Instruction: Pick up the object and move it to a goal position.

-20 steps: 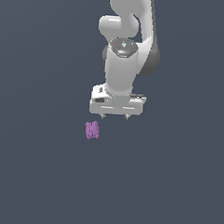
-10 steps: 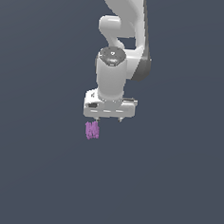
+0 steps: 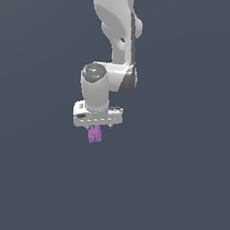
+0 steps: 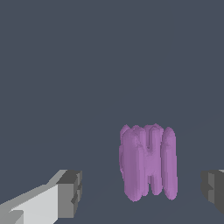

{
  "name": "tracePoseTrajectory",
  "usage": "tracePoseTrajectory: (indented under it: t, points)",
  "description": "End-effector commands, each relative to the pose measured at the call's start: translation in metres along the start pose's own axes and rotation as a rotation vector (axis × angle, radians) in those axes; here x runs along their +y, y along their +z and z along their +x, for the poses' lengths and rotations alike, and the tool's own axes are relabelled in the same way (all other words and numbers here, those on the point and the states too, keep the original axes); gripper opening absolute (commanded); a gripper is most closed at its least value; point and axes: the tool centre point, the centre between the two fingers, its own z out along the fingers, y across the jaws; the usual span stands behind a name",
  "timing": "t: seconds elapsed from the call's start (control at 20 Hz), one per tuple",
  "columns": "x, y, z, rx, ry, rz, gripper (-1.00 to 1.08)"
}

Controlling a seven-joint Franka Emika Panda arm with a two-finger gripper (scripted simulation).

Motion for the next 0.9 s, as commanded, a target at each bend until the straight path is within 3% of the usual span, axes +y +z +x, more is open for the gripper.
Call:
tracePoseTrajectory:
  t: [0.0, 0.35, 0.85]
  points:
    - [0.011, 0.010, -0.004, 0.000, -0.018, 0.000, 1.00]
    - [0.026, 0.025, -0.012, -0.001, -0.041, 0.001, 1.00]
    - [0.026, 0.041, -0.012, -0.002, -0.040, 0.001, 1.00]
